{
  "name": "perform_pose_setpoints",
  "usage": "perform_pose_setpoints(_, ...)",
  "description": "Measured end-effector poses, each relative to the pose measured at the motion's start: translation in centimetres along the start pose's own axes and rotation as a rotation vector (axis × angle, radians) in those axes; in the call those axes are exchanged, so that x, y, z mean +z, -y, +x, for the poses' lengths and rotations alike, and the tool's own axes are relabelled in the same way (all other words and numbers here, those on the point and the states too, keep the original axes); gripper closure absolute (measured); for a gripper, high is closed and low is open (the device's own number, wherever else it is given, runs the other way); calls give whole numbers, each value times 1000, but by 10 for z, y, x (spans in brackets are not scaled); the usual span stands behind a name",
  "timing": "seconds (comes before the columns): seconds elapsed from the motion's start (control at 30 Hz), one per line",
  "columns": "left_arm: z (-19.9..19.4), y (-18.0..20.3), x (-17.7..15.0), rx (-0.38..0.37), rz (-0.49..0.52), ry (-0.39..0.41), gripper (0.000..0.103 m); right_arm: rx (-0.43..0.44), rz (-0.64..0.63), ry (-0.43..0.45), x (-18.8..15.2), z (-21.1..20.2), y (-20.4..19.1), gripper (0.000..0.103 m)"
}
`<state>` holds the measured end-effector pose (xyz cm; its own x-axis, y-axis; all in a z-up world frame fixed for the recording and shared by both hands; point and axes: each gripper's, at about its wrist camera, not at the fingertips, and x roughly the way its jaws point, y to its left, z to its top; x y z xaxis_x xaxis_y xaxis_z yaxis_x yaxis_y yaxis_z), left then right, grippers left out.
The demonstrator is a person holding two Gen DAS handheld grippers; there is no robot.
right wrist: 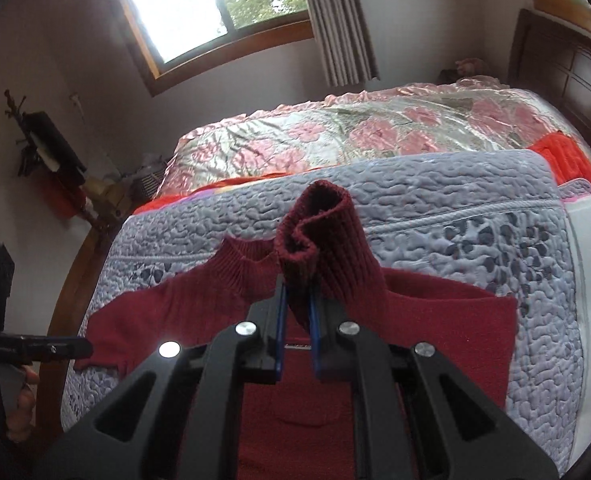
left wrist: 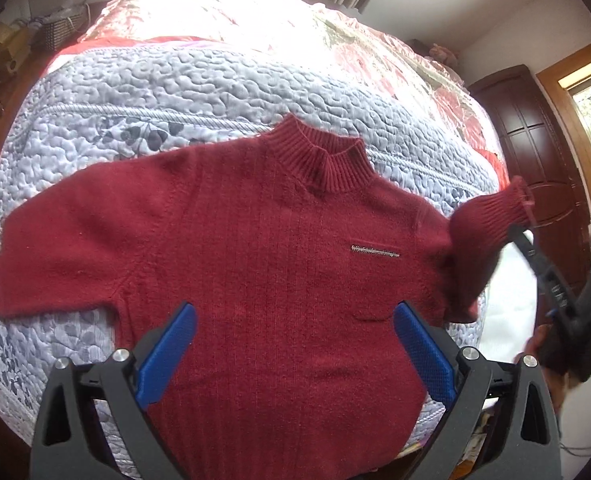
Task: Fold small clothes
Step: 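Carry the sleeve across the sweater body with the right gripper and release, then grasp the other sleeve cuff with the left gripper and lift it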
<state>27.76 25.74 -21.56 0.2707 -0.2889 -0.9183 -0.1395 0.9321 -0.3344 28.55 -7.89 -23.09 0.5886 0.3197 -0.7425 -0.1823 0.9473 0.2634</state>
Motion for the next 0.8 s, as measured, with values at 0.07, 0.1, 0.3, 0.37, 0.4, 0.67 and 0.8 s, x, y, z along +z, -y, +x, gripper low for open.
perform_pose_setpoints(0.07, 2, -8, 8, -75, -23, -4, 4, 16, -47, -67, -17, 32, -29, 94)
perform_pose_setpoints(0.1, 3, -14, 11, -106, -39, 0, 4, 18, -72, -101, -28, 49, -39, 94)
perform_pose_setpoints(0.3, 41, -28, 25, -238, -117, -39, 4, 11, -152, -248, -84, 115, -75, 94)
perform_pose_setpoints(0.37, 59, -28, 26, -263, -132, -70, 4, 2, -163, -276, -95, 127, -79, 90)
perform_pose_setpoints(0.4, 69, -28, 28, -276, -144, -87, 4, -3, -165, -283, -99, 129, -80, 88)
perform_pose_setpoints(0.67, 154, -31, 31, -328, -231, -232, 4, 7, -129, -298, -117, 80, -55, 65)
perform_pose_setpoints(0.8, 183, -34, 26, -281, -258, -266, 4, 8, -47, -320, -137, 46, -34, 62)
